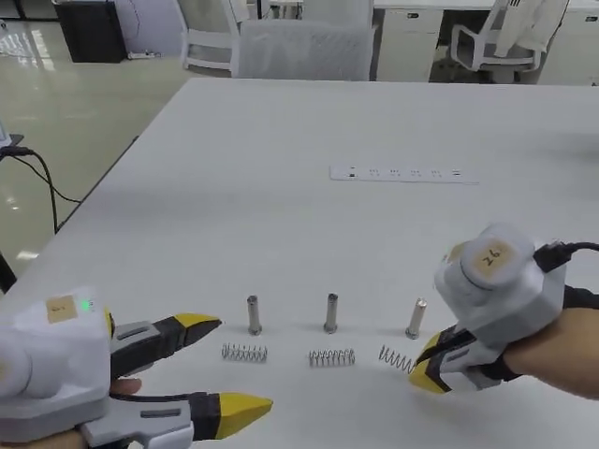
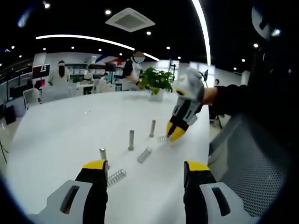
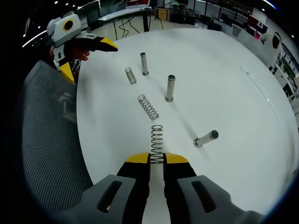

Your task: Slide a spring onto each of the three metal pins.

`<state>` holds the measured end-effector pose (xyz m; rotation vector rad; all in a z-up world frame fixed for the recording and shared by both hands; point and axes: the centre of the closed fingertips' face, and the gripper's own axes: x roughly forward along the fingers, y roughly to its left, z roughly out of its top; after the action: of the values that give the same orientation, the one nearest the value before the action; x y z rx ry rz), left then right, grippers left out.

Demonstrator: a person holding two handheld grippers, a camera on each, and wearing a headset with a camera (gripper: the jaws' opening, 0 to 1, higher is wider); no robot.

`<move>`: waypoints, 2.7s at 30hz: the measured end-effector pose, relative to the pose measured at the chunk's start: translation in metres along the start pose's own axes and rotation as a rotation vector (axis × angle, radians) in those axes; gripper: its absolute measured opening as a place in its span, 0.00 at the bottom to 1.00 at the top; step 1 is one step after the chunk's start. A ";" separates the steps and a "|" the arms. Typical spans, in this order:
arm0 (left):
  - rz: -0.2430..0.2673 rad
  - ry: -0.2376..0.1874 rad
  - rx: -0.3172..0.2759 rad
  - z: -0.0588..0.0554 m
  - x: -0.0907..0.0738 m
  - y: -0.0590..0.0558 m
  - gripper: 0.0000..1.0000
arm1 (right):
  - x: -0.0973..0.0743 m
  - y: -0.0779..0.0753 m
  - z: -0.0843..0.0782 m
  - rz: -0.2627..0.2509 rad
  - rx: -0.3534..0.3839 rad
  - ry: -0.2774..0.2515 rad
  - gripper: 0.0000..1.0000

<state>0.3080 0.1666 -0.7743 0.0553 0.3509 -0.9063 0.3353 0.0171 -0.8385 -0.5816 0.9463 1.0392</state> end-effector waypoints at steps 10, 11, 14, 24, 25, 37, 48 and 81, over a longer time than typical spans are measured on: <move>-0.088 0.019 0.013 0.009 0.012 -0.008 0.53 | -0.002 0.014 0.022 0.034 -0.087 0.010 0.07; -0.096 0.022 0.012 0.009 0.014 -0.009 0.52 | -0.003 0.015 0.025 0.037 -0.099 0.011 0.07; -0.108 0.035 0.008 0.007 0.021 -0.008 0.50 | -0.004 0.018 0.031 0.046 -0.134 0.020 0.07; -0.183 0.081 0.050 0.005 0.038 -0.021 0.43 | -0.002 0.026 0.039 0.068 -0.197 0.039 0.07; -0.190 0.090 0.055 0.004 0.040 -0.022 0.43 | -0.002 0.027 0.040 0.071 -0.202 0.041 0.07; -0.242 0.130 0.113 0.006 0.054 -0.028 0.36 | -0.003 0.036 0.048 0.105 -0.271 0.062 0.07; -0.271 0.177 0.147 -0.009 0.066 -0.033 0.26 | 0.002 0.044 0.048 0.137 -0.313 0.073 0.07; -0.367 0.244 0.310 -0.031 0.065 -0.058 0.03 | 0.002 0.074 0.043 0.245 -0.428 0.083 0.07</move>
<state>0.2915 0.0874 -0.8185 0.3998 0.4530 -1.3175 0.2845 0.0832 -0.8173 -0.8829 0.8855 1.4635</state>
